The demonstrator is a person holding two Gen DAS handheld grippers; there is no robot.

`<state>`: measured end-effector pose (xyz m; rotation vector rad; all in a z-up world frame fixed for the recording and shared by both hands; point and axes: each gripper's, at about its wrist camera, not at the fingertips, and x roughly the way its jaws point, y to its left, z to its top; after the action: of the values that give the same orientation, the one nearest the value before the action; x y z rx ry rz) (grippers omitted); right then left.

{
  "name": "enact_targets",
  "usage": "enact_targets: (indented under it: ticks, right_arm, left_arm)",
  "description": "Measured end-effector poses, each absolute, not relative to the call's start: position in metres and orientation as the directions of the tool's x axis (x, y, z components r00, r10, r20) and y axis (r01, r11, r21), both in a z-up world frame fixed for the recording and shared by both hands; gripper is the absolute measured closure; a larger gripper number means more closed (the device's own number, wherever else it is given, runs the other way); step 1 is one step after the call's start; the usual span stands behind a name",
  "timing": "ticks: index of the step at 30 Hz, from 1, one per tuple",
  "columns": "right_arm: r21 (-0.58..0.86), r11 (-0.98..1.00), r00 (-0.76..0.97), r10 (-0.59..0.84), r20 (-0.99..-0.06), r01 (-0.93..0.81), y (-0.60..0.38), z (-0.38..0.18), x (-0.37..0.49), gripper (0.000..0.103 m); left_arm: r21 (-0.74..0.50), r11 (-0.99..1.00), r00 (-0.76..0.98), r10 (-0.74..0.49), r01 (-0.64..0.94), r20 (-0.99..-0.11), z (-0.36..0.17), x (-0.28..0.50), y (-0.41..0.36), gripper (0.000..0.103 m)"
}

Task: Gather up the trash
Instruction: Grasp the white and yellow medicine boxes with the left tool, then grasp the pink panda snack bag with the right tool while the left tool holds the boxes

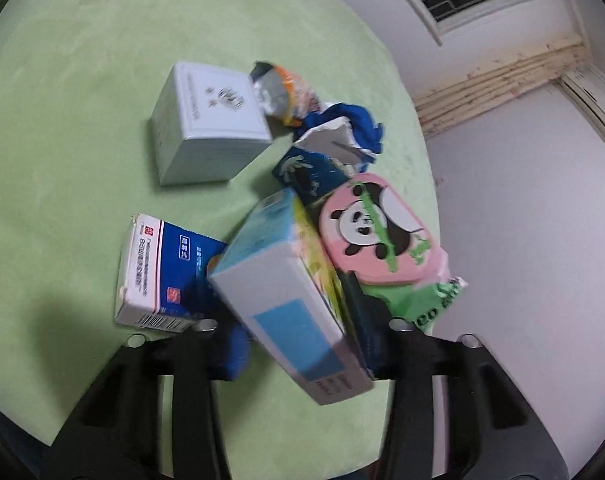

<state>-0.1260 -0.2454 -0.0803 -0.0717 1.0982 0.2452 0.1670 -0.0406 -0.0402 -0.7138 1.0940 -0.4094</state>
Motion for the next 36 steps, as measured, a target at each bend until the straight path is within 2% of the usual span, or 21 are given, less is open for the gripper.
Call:
enact_targets:
  ticks: [5, 9, 16, 27, 32, 36]
  right_arm:
    - [0.059, 0.97, 0.437, 0.16, -0.885, -0.235, -0.244, -0.079, -0.126, 0.028]
    - [0.06, 0.971, 0.443, 0.161, -0.882, -0.233, -0.244, -0.078, -0.126, 0.028]
    - [0.073, 0.972, 0.47, 0.172, -0.866, -0.222, -0.248, -0.066, -0.117, 0.028]
    - [-0.042, 0.976, 0.639, 0.106, -0.762, -0.213, -0.251, -0.012, -0.074, 0.027]
    - [-0.126, 0.969, 0.722, 0.07, -0.689, -0.213, -0.249, 0.012, -0.038, 0.02]
    - [-0.237, 0.939, 0.756, 0.035, -0.653, -0.249, -0.231, 0.017, 0.002, 0.008]
  left_arm:
    - [-0.729, 0.683, 0.435, -0.646, -0.039, -0.628, -0.042, 0.158, -0.032, 0.066]
    - [-0.739, 0.674, 0.459, -0.655, -0.003, -0.6, -0.025, 0.147, -0.019, 0.072]
    - [-0.699, 0.708, 0.508, -0.642, 0.104, -0.574, 0.007, 0.107, 0.005, 0.074]
    - [-0.681, 0.702, 0.543, -0.662, 0.209, -0.516, 0.019, 0.041, 0.046, 0.074]
    - [-0.613, 0.752, 0.579, -0.619, 0.243, -0.53, 0.031, 0.015, 0.057, 0.074]
    - [-0.578, 0.78, 0.586, -0.591, 0.239, -0.555, 0.027, 0.006, 0.062, 0.074]
